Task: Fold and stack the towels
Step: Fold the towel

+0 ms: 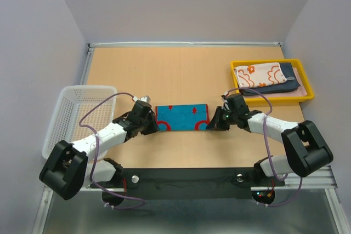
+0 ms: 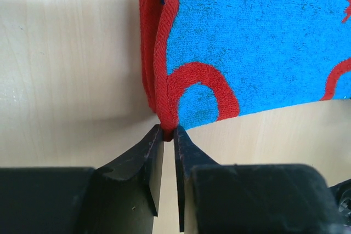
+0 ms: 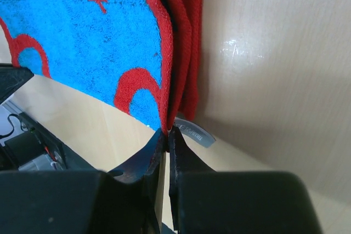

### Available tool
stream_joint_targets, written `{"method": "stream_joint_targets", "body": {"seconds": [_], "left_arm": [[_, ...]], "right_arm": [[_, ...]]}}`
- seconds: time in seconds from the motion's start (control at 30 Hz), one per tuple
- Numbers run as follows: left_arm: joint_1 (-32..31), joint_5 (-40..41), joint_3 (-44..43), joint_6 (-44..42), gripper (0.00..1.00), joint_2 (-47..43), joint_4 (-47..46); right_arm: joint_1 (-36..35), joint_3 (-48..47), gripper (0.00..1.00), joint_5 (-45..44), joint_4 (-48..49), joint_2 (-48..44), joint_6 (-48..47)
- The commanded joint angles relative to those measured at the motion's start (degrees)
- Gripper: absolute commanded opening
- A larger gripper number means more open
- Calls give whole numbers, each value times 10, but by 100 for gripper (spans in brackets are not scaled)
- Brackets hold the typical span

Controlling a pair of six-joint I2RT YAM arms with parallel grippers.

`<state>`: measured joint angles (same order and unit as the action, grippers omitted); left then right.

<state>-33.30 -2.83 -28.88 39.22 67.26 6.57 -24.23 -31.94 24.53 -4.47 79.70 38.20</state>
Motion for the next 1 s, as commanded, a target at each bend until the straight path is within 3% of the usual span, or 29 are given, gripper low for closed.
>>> {"method": "stream_joint_targets", "body": {"seconds": [0.0, 0.07, 0.23, 0.4, 0.97], "left_arm": [[0, 7, -27, -9, 23, -19, 10], [0, 8, -29, -11, 15, -20, 10], [0, 11, -50, -17, 12, -23, 24], [3, 24, -82, -34, 1, -12, 36], [113, -40, -276, -108, 0, 126, 19]], "right_arm": [[1, -11, 6, 9, 18, -19, 1], [1, -13, 6, 10, 17, -20, 1], [1, -22, 5, 16, 16, -28, 1], [1, -48, 0, -11, 7, -46, 1], [34, -256, 1, -63, -31, 63, -68]]}}
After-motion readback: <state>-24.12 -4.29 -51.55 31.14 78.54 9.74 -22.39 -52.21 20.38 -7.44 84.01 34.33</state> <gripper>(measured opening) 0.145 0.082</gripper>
